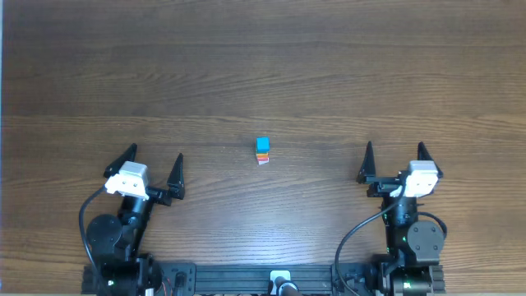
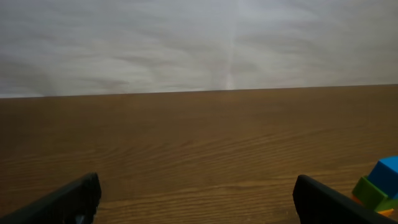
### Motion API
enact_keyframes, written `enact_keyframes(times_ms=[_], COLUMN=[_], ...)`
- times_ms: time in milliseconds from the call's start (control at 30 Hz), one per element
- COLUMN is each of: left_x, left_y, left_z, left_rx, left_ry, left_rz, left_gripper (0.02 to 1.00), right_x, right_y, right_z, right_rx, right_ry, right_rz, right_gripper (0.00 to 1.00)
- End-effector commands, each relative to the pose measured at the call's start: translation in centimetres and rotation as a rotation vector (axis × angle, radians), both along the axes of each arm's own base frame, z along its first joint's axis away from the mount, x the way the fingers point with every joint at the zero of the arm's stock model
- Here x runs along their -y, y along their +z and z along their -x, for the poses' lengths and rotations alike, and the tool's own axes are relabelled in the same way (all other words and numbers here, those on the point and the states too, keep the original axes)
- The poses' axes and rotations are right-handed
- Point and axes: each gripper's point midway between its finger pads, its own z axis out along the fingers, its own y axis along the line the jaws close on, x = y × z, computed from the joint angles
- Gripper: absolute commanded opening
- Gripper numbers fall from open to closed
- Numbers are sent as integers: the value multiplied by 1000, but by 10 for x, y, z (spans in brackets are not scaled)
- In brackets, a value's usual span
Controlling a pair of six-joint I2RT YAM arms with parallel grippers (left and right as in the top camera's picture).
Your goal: Stack Cubes
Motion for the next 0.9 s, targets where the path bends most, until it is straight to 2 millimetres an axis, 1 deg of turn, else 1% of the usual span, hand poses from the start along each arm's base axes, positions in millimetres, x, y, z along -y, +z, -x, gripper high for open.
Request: enact_keyframes(times_ms=[33, 233, 333, 900], left_x=[0, 0, 0, 0], left_y=[-1, -1, -1, -1], left_z=[0, 0, 0, 0], left_rx=[3, 3, 3, 3], left_ry=[-4, -4, -4, -4], left_rz=[-11, -11, -11, -11], left_gripper=[1000, 1000, 1000, 1000], right_x=[-12, -16, -14, -14], right_y=[-15, -23, -40, -39], right_z=[-2, -2, -1, -1], right_rx=[-16, -52, -119, -116], right_ry=[72, 90, 81, 80], right_rz=[14, 13, 9, 9], right_gripper=[993, 993, 993, 993])
